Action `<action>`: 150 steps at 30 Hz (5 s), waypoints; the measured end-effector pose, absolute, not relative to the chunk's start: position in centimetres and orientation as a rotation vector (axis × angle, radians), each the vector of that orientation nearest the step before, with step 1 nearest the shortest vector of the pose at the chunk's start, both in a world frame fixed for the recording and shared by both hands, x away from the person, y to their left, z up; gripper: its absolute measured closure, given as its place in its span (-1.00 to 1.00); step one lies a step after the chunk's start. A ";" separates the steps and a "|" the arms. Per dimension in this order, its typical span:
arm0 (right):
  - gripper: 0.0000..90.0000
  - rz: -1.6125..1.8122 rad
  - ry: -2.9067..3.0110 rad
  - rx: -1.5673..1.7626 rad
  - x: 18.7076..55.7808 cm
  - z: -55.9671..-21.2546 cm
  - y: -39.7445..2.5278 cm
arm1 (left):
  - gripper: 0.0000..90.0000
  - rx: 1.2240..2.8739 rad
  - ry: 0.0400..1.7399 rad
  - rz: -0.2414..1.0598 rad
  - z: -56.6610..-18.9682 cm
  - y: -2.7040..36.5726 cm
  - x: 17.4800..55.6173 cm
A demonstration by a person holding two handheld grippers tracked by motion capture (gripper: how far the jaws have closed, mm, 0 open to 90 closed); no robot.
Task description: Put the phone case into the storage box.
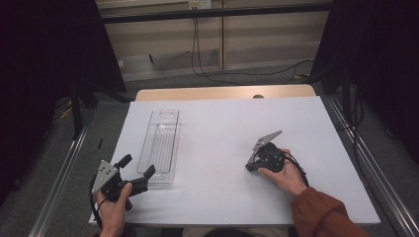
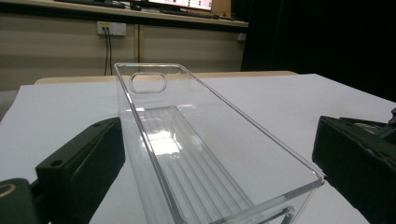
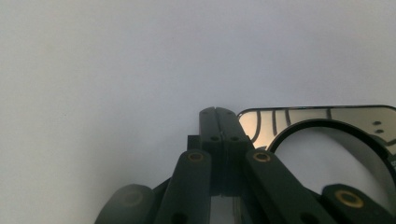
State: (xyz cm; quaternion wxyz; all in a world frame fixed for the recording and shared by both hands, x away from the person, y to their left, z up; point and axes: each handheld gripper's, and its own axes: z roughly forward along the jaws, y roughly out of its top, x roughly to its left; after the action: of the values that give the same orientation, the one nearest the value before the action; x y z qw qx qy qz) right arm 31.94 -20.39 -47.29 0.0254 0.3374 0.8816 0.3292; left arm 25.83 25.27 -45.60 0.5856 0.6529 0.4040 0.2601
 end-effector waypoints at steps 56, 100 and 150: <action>-0.72 1.268 2.630 0.965 30.8 -45.6 -21.9 | -0.94 1.527 0.937 0.606 -45.6 25.3 25.9; -0.91 1.077 2.556 1.181 29.4 -44.6 -27.9 | -0.94 1.523 0.930 0.607 -45.5 25.4 25.9; -0.89 0.449 2.810 1.134 33.4 -46.6 -25.2 | -0.94 1.529 0.934 0.605 -45.6 25.3 26.0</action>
State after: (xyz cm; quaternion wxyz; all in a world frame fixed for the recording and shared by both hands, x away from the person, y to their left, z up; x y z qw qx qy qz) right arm 33.35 -25.24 -46.60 0.0390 0.3699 0.9166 0.1463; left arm 25.97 25.32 -45.62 0.5854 0.6556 0.4003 0.2594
